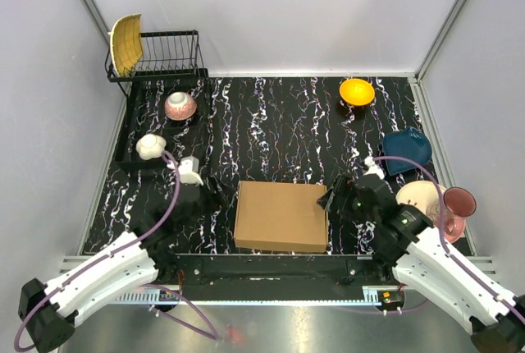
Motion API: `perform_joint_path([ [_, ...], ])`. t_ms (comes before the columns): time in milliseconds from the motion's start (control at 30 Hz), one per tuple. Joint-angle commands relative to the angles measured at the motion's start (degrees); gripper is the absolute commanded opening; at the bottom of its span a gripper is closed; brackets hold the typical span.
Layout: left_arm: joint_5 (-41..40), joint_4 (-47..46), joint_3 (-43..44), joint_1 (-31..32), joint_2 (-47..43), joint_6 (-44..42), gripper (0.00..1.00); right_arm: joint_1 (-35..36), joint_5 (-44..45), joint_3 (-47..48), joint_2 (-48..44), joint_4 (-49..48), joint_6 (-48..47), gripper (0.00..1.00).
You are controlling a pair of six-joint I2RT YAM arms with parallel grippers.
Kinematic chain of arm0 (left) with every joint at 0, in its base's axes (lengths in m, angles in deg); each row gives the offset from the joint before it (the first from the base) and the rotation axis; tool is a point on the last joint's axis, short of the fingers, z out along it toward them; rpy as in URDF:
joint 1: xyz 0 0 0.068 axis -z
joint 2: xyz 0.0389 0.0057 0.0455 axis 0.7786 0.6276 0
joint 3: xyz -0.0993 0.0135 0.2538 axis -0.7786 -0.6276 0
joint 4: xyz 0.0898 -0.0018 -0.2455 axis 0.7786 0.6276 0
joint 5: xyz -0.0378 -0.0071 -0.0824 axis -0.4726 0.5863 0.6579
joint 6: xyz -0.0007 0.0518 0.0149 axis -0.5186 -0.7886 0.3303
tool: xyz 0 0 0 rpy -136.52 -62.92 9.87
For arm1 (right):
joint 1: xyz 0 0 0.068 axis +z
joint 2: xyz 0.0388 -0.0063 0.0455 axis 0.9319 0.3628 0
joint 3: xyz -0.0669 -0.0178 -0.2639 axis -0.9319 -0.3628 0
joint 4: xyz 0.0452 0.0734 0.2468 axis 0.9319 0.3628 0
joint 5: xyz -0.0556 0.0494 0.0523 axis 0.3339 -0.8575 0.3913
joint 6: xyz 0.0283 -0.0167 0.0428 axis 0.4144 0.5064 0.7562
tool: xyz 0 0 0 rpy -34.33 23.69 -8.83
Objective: Fold the paper box
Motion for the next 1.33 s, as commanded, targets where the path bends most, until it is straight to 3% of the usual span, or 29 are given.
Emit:
perform_joint_path([
  [0,8.72,-9.32,-5.22,0.23,5.08,5.30,0.80,0.07,-1.94,-3.86,2.82,-6.47,3.07,0.94],
  [233,13.22,-18.21,-8.66,0.40,15.28,3.81,0.78,-0.02,-3.26,-8.79,12.13,-16.99,2.55,0.90],
  [367,12.70,-25.76,-8.49,0.32,22.56,2.49,0.73,-0.37,-2.39,-9.94,16.18,-24.31,2.11,0.80],
  [567,14.36,-31.92,-2.43,-6.26,33.46,-1.28,0.71,-7.55,-5.71,-5.11,31.37,-33.63,-3.41,0.76],
  [667,17.52,-33.50,1.88,-11.71,38.31,-1.64,0.71,-10.64,-6.95,-0.63,38.50,-35.39,-6.40,0.77],
  [767,15.69,-31.51,6.36,-13.30,40.69,-2.78,0.75,-13.98,-7.57,4.11,42.20,-35.40,-8.43,0.80],
  [1000,5.76,-7.18,22.97,-13.40,36.83,-8.05,0.82,-14.61,-0.72,13.70,29.74,-21.96,-12.57,0.94],
  [1100,3.20,0.13,24.74,-13.40,33.76,-3.42,0.83,-14.61,-0.36,14.15,21.58,-15.55,-13.62,0.95],
  [1300,5.22,3.75,20.70,-13.22,26.55,0.74,0.81,-14.52,0.60,9.67,9.54,-12.02,-13.89,0.98],
])
